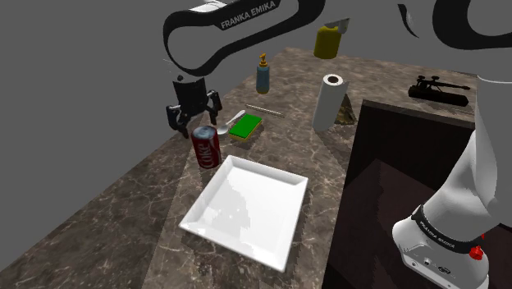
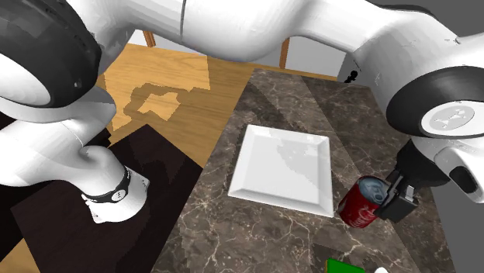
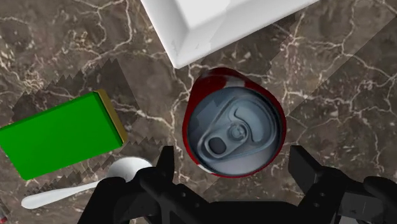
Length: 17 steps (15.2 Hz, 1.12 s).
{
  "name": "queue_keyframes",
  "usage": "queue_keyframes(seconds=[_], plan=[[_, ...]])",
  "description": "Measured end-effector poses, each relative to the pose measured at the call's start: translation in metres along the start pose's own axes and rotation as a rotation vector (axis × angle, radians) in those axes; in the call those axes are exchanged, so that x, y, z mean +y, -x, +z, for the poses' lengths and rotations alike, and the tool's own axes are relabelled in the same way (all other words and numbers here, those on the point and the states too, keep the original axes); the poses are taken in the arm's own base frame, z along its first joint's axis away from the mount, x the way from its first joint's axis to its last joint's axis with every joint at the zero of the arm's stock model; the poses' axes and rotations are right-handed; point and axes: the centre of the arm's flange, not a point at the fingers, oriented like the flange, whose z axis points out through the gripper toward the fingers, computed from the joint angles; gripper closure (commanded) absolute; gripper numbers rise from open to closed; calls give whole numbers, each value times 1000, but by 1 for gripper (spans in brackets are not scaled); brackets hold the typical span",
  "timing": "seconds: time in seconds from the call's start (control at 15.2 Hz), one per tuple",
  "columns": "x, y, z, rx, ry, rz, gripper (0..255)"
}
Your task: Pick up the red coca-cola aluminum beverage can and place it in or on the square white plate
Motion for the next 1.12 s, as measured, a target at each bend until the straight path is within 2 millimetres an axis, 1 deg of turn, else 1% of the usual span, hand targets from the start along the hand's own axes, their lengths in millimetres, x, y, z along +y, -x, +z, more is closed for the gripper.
queue_keyframes(seconds=[0.13, 0.26, 0.59, 0.66, 1.12], plan=[[-1, -1, 11, 0, 0, 0, 0], [0, -1, 17, 0, 0, 0, 0], [-1, 0, 19, 1, 0, 0, 0], [-1, 0, 19, 1, 0, 0, 255], [-1, -1, 18, 2, -1, 0, 255]])
